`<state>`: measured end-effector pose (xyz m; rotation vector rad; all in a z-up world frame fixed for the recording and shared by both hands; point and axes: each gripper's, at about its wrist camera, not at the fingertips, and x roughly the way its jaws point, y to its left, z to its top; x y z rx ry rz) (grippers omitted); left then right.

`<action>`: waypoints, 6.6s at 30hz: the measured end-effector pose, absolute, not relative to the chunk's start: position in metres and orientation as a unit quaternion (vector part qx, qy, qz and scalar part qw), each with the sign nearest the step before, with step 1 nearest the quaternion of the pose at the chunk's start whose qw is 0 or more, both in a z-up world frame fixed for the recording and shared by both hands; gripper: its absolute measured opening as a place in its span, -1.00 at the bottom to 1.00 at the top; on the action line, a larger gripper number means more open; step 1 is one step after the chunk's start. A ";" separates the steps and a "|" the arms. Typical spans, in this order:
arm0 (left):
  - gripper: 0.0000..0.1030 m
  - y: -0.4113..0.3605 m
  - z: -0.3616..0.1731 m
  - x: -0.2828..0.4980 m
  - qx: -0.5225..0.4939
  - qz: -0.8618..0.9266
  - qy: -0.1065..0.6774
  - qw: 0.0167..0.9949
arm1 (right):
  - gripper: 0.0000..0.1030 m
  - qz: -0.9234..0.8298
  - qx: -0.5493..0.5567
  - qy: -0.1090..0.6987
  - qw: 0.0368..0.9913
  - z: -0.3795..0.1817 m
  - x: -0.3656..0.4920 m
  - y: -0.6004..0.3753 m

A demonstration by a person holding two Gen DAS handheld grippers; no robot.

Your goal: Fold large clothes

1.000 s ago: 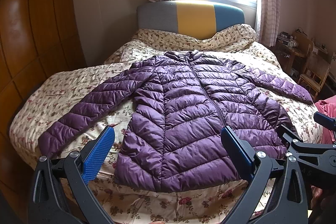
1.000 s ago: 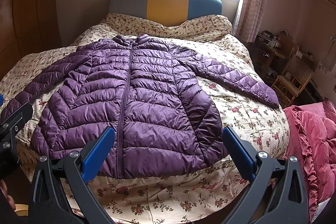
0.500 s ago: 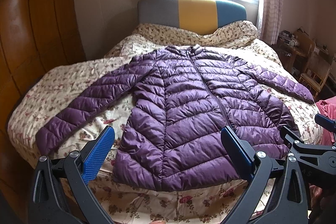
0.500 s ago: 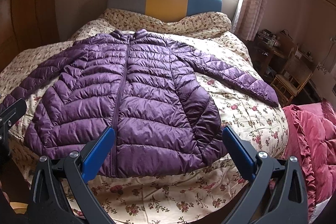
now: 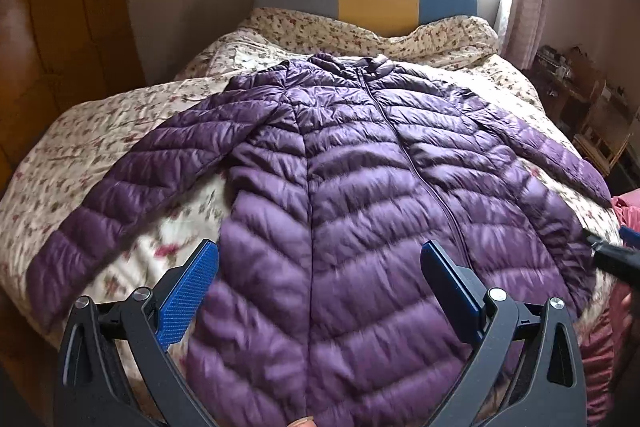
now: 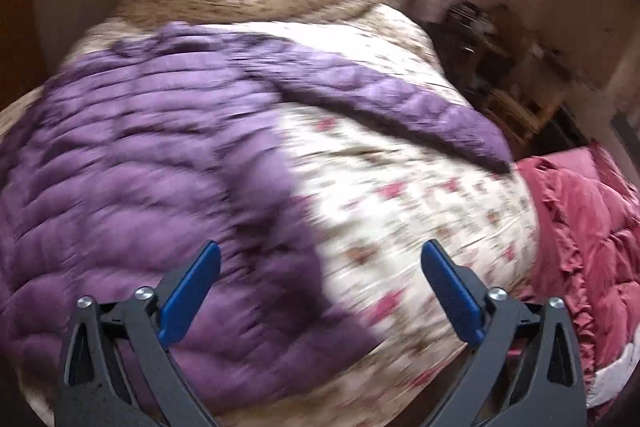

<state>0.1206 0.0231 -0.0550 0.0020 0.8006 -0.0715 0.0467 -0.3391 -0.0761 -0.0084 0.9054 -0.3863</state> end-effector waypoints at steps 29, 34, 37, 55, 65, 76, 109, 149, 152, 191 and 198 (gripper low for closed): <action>0.94 0.006 -0.111 0.327 0.049 -0.001 0.399 0.916 | 0.50 -0.399 0.162 0.500 0.751 -0.142 0.175 -0.670; 0.94 0.006 -0.120 0.335 0.054 -0.002 0.405 0.913 | -0.56 -0.357 0.151 0.500 0.774 -0.138 0.191 -0.653; 0.94 0.008 -0.120 0.335 0.054 -0.004 0.404 0.913 | -0.83 -0.360 0.103 0.510 0.774 -0.135 0.208 -0.634; 0.94 0.040 -0.127 0.355 -0.011 -0.002 0.414 0.910 | -0.87 -0.248 -0.114 0.406 0.872 -0.041 0.324 -0.397; 0.94 0.057 -0.126 0.355 -0.052 -0.025 0.423 0.904 | -0.87 -0.098 -0.139 0.406 0.898 -0.064 0.368 -0.224; 0.94 0.089 -0.119 0.347 -0.114 -0.037 0.419 0.900 | -0.87 0.053 -0.129 0.433 0.891 -0.104 0.370 -0.139; 0.37 0.019 -0.107 0.381 -0.133 -0.120 0.463 0.868 | 0.58 0.052 -0.174 0.410 0.894 -0.097 0.310 -0.176; -0.13 0.011 -0.115 0.398 -0.173 -0.121 0.455 0.865 | 0.60 -0.032 -0.131 0.414 0.900 -0.106 0.334 -0.240; -0.75 0.001 -0.120 0.403 -0.142 -0.114 0.464 0.867 | 0.60 -0.037 -0.121 0.412 0.902 -0.103 0.337 -0.247; 0.12 0.109 -0.114 0.285 -0.232 -0.034 0.431 0.871 | 0.74 -0.058 -0.038 0.433 0.899 -0.150 0.376 -0.264; 0.12 0.226 -0.123 0.157 -0.354 0.096 0.411 0.834 | 0.76 -0.060 -0.040 0.429 0.900 -0.149 0.375 -0.264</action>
